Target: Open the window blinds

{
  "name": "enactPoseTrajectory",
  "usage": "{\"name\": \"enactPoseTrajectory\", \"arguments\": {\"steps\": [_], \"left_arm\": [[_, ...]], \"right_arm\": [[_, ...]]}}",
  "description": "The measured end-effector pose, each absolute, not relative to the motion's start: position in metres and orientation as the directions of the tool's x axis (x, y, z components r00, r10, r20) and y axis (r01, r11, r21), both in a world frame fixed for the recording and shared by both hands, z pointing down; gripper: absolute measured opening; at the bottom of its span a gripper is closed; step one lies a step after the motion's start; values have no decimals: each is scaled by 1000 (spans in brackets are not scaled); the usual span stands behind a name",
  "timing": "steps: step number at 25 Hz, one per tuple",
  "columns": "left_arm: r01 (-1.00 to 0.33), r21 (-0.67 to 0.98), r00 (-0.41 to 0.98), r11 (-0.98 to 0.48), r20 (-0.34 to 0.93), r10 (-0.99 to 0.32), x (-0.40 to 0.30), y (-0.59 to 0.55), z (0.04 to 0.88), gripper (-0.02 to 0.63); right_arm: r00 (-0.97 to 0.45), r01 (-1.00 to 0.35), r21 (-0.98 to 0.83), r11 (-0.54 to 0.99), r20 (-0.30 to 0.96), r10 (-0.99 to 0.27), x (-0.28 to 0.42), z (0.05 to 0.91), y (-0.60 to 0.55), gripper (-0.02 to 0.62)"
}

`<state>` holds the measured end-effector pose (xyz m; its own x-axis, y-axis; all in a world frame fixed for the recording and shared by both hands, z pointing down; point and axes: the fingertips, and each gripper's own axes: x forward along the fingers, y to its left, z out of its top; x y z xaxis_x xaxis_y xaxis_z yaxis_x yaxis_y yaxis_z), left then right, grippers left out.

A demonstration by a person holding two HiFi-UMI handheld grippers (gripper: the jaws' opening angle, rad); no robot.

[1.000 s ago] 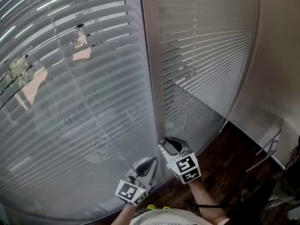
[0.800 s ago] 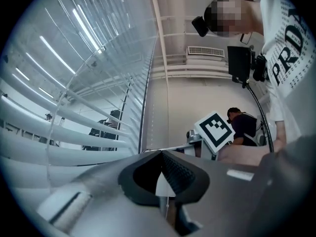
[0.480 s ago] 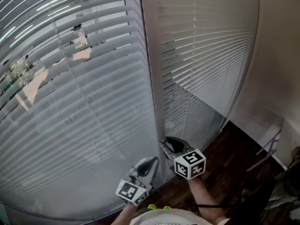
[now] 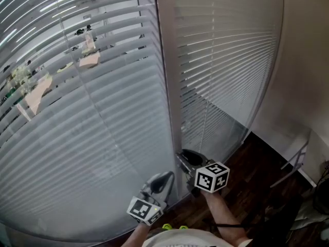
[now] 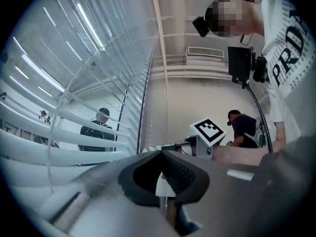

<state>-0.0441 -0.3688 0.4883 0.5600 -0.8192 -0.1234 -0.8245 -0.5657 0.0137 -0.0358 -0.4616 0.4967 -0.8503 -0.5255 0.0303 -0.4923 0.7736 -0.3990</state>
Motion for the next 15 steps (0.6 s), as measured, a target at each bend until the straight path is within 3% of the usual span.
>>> {"name": "enactPoseTrajectory", "arguments": {"steps": [5, 10, 15], "left_arm": [[-827, 15, 557, -563, -120, -822, -47, -369, 488, -9], [-833, 18, 547, -553, -124, -828, -54, -372, 487, -9], [-833, 22, 546, -552, -130, -828, -55, -378, 485, -9]], "right_arm": [[-840, -539, -216, 814, 64, -539, -35, 495, -459, 135], [-820, -522, 197, 830, 152, -551, -33, 487, -446, 137], [-772, -405, 562, 721, 212, -599, -40, 488, -440, 139]]}}
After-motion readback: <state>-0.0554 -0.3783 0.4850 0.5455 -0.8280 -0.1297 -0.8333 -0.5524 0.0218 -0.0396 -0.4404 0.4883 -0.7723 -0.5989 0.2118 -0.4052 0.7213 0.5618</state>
